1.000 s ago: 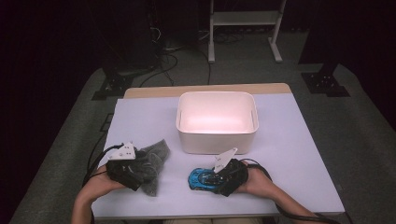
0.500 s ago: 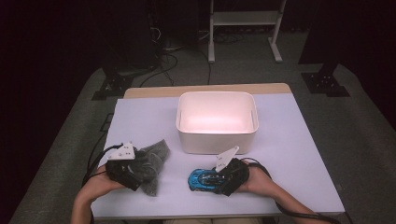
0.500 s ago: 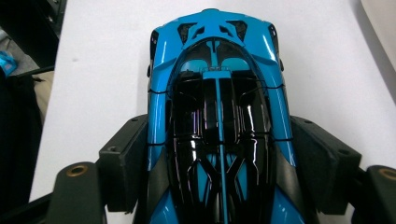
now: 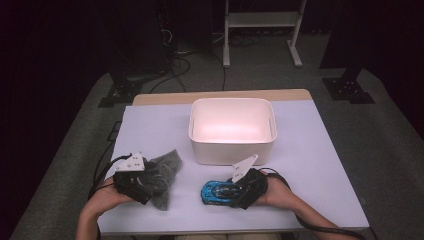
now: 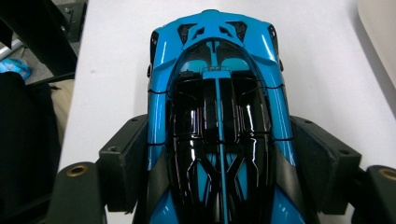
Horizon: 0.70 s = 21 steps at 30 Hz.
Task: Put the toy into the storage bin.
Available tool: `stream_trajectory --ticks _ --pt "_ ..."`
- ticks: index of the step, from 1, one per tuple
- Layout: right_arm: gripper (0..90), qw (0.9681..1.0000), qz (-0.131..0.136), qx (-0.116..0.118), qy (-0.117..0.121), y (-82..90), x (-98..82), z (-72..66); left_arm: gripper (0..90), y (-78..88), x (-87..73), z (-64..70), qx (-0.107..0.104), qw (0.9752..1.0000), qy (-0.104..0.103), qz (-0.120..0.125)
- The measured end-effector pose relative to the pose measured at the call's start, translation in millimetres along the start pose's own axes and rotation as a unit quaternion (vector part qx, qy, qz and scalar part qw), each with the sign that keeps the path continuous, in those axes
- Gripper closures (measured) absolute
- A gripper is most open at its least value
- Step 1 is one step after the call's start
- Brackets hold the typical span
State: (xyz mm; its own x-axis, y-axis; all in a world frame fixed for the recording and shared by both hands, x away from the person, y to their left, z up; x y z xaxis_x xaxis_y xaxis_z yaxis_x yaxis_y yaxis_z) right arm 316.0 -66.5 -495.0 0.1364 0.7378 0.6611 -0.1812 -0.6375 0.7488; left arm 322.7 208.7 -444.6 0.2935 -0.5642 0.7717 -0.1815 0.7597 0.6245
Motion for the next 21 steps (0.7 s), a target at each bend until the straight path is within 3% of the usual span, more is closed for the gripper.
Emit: stream_trajectory --ticks 13,21 --pt "25.3 0.9999 0.014 0.008 -0.001 19.6 13.3 -1.5 2.6 -0.6 -1.5 -1.1 -0.001 1.0000 0.002 0.000" --pt "25.3 0.9996 0.026 0.014 0.004 42.9 28.8 -4.5 2.6 -1.7 -1.6 -1.7 -0.003 1.0000 0.005 0.003"
Point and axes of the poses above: each handheld gripper's, and its own axes: y roughly backward along the jaws, x roughly out of its top, z roughly to its right, the point moved 7 cm from there along -y, roughly forward along the jaws, and after that the axes turned 9 degrees about -x, right-handed, at the moved point
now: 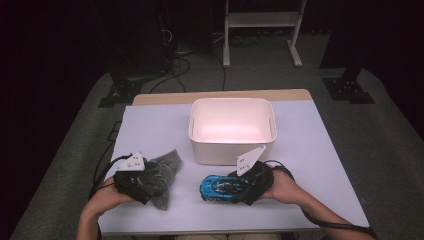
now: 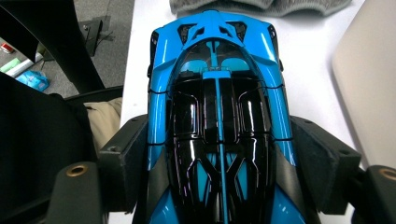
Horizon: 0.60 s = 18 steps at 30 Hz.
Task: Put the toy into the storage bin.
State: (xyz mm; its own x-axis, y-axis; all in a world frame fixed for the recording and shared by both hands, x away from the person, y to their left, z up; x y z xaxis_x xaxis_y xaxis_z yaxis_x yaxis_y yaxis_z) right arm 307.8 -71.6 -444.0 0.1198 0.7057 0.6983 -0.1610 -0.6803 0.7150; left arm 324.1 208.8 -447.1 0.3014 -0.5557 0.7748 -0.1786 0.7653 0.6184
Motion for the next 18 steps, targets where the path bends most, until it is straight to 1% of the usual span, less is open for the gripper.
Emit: stream_trajectory --ticks 1,3,6,7,11,12,18 --pt "25.3 1.0000 0.000 0.000 0.000 0.0 0.0 0.0 2.6 0.0 0.0 0.0 0.000 1.0000 0.000 0.000" --pt "25.3 1.0000 0.006 0.001 0.001 7.3 5.7 -1.2 2.6 0.3 0.0 -0.3 0.000 1.0000 0.000 0.001" --pt "25.3 0.9999 0.010 0.004 0.002 11.1 9.0 -1.7 2.6 0.5 -0.1 -0.5 0.000 1.0000 0.001 0.002" --pt "25.3 0.9999 0.012 0.003 0.008 15.5 13.4 -2.1 2.6 0.4 -0.1 -0.5 0.000 1.0000 0.002 0.003" --pt "25.3 0.9998 0.012 0.002 0.013 20.5 18.9 -2.6 2.6 0.3 -0.4 -0.5 -0.001 1.0000 0.004 0.005" --pt "25.3 0.9998 0.011 0.000 0.015 25.0 22.9 -2.6 2.6 0.5 -0.4 -0.5 -0.001 1.0000 0.004 0.006" --pt "25.3 0.9997 0.018 -0.002 0.016 37.4 33.0 1.4 2.6 1.7 -0.5 -1.7 -0.002 0.9999 0.004 0.010"
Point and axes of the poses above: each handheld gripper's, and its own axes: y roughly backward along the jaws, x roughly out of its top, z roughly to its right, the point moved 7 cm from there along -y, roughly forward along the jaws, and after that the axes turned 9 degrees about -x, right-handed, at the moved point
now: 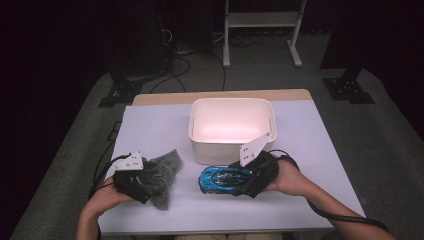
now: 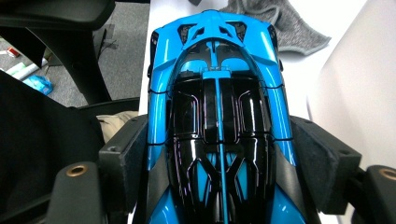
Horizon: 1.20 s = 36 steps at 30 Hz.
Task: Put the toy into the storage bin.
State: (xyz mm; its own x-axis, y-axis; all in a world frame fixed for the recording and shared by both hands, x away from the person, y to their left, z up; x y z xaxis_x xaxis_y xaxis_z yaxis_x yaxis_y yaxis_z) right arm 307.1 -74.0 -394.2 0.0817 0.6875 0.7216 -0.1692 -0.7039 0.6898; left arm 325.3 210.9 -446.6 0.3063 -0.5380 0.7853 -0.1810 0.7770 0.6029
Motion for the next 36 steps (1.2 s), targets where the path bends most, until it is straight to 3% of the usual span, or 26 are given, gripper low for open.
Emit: stream_trajectory --ticks 9,19,26,36 --pt "25.3 1.0000 0.002 -0.003 -0.001 14.6 15.4 9.7 2.6 1.6 -1.2 -0.9 -0.001 1.0000 0.004 0.006" --pt "25.3 0.9998 -0.003 -0.007 0.017 25.0 33.4 18.9 2.6 3.5 -2.6 -3.0 -0.005 0.9998 0.008 0.015" --pt "25.3 0.9994 -0.001 -0.024 0.024 44.2 50.4 35.3 2.6 2.0 -2.0 -3.6 -0.006 0.9998 0.010 0.016" --pt "25.3 0.9993 -0.001 -0.030 0.020 60.5 67.2 56.2 2.6 0.0 -1.6 -4.6 -0.010 0.9998 0.008 0.014"
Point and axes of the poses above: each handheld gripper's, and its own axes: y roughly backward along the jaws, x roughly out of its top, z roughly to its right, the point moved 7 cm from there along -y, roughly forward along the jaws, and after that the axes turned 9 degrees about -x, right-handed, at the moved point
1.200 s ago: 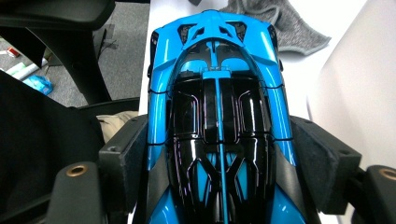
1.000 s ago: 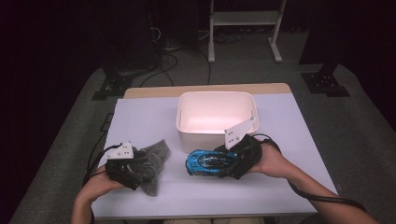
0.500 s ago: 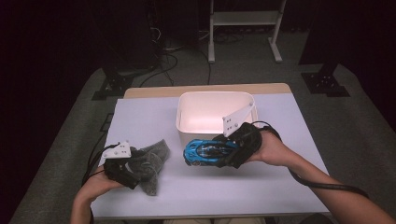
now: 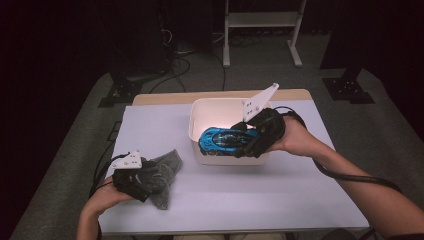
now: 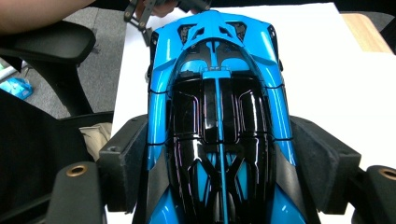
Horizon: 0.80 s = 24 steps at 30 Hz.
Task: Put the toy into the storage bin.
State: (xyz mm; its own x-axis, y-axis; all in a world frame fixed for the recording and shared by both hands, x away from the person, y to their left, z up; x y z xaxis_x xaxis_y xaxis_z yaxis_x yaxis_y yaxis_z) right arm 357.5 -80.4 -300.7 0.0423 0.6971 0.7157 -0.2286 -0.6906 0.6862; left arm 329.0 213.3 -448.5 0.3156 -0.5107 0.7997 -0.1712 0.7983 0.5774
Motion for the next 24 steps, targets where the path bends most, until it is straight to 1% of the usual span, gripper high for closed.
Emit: stream_trajectory --ticks 4,5,6,8,9,12,13,14,15,16,18,20,22,24 --pt "25.3 1.0000 -0.001 -0.004 0.001 2.8 4.6 11.1 2.6 0.8 -0.4 -1.3 0.001 1.0000 0.001 0.000" --pt "25.3 1.0000 -0.001 -0.004 0.001 2.8 4.6 11.1 2.6 0.8 -0.4 -1.3 0.001 1.0000 0.001 0.000" --pt "25.3 1.0000 -0.004 -0.007 -0.002 4.5 7.4 19.1 2.6 1.1 -0.2 -1.3 0.001 1.0000 0.000 0.000" --pt "25.3 1.0000 -0.004 -0.007 -0.003 4.9 8.0 20.6 2.6 1.4 -0.1 -1.4 0.001 1.0000 -0.001 0.000" --pt "25.3 0.9999 -0.004 -0.010 0.002 5.7 10.9 28.5 2.6 1.7 0.1 -1.5 0.001 1.0000 0.000 0.001" --pt "25.3 0.9999 -0.006 -0.012 -0.002 6.2 14.3 36.7 2.6 1.5 -0.6 -2.2 0.001 1.0000 0.001 0.002" --pt "25.3 0.9999 -0.005 -0.013 0.001 5.9 15.1 39.3 2.6 1.2 -0.7 -2.5 0.001 1.0000 0.002 0.002" --pt "25.3 0.9999 -0.005 -0.013 0.001 5.9 15.1 39.3 2.6 1.2 -0.7 -2.5 0.001 1.0000 0.002 0.002" --pt "25.3 0.9999 -0.006 -0.011 -0.002 5.4 17.0 44.9 2.6 1.0 -0.9 -2.7 0.001 1.0000 0.002 0.000" --pt "25.3 0.9999 -0.006 -0.013 0.001 4.8 17.6 47.0 2.6 1.1 -0.6 -2.5 0.001 1.0000 0.002 0.000" --pt "25.3 0.9999 -0.010 -0.014 -0.003 4.5 18.0 49.1 2.6 1.3 -0.5 -2.7 0.002 1.0000 0.002 0.001" --pt "25.3 0.9998 -0.013 -0.015 -0.003 3.2 18.9 58.3 2.6 1.9 -0.9 -2.9 0.004 1.0000 0.002 0.000" --pt "25.3 0.9998 -0.014 -0.016 -0.005 3.1 19.0 60.9 2.6 1.9 -1.3 -3.2 0.004 1.0000 0.003 0.001" --pt "25.3 0.9997 -0.015 -0.018 -0.010 2.3 18.8 67.4 2.6 2.0 -1.3 -3.5 0.004 1.0000 0.003 0.002"
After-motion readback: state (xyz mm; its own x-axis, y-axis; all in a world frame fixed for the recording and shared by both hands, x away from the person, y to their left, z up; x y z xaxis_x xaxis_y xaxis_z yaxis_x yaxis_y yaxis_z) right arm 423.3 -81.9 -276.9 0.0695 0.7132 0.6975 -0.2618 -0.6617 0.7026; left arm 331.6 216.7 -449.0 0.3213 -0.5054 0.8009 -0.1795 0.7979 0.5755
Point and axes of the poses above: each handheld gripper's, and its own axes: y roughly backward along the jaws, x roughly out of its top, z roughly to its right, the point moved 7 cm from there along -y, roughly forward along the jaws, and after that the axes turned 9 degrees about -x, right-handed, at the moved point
